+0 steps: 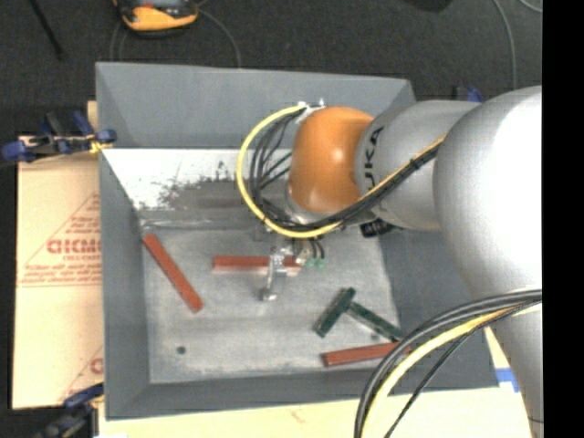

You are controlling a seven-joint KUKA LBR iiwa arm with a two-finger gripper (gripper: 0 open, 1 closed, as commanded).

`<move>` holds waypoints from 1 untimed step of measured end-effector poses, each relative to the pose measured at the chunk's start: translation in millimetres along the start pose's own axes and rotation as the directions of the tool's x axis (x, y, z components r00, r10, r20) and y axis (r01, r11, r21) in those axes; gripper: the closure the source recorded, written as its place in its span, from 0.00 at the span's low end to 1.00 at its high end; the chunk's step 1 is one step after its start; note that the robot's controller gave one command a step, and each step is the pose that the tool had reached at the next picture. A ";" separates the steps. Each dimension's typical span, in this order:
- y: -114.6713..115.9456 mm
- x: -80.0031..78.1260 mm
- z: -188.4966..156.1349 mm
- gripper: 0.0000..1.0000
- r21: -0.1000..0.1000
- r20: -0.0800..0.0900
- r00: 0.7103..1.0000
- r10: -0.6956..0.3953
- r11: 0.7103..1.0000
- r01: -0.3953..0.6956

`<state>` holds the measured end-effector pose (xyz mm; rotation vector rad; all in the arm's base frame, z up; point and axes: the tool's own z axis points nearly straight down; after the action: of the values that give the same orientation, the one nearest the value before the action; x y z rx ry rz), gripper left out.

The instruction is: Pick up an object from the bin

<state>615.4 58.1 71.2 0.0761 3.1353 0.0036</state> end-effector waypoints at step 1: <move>2.8 7.7 2.4 0.00 0.003 0.000 0.993 -0.120 0.993 0.120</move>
Offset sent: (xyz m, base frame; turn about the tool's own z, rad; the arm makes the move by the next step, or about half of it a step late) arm 0.0000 0.0000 0.0000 0.0000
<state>607.9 61.3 68.8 -0.1118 3.1336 -0.0014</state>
